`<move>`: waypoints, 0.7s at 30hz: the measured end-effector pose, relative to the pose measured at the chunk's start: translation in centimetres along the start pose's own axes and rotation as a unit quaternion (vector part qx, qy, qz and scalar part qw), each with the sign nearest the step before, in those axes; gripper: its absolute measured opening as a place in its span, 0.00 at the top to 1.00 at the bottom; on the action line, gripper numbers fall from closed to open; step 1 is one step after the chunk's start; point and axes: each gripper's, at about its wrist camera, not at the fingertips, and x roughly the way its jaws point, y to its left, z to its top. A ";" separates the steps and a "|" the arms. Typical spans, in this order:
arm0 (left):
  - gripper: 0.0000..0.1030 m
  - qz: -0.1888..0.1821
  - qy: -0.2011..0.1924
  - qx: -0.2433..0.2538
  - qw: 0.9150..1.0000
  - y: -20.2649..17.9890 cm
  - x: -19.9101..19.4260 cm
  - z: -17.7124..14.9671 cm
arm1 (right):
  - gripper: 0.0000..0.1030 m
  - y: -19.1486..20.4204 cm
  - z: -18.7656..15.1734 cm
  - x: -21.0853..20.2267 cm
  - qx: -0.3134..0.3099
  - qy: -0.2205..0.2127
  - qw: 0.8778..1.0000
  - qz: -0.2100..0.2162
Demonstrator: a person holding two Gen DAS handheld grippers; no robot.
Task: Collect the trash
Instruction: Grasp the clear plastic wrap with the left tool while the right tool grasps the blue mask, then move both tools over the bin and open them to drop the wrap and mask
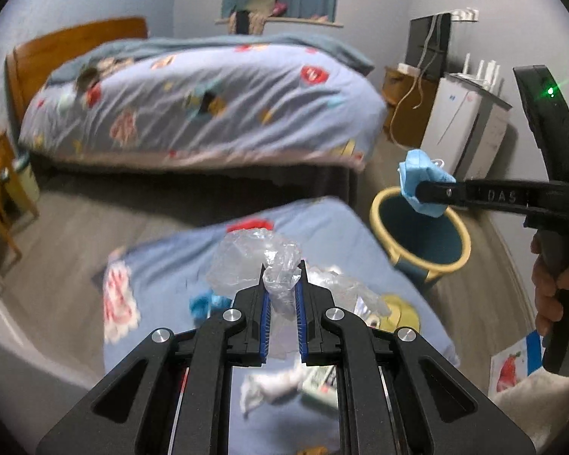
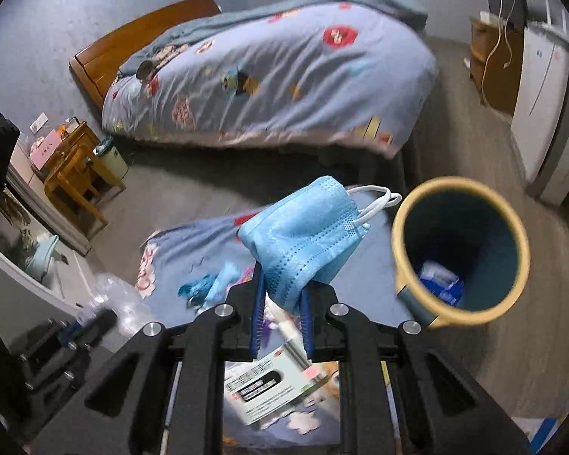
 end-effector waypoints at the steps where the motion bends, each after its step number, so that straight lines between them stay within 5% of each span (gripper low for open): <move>1: 0.88 0.001 -0.007 0.011 1.000 -0.5 0.1 1.0 | 0.85 -0.5 0.7 -0.4 -0.004 -0.006 1.000 -0.006; 8: 0.88 -0.008 -0.018 0.044 0.999 -2.9 3.1 4.0 | 0.85 -4.5 2.3 -0.3 0.012 -0.034 0.999 -0.017; 13: 0.88 -0.037 0.015 0.019 0.999 -4.1 7.1 3.6 | 0.85 -9.7 1.6 2.2 0.051 -0.005 0.998 -0.040; 21: 0.88 -0.052 0.023 0.052 0.997 -8.7 11.6 4.7 | 0.85 -16.6 1.5 3.4 0.104 0.003 0.992 -0.065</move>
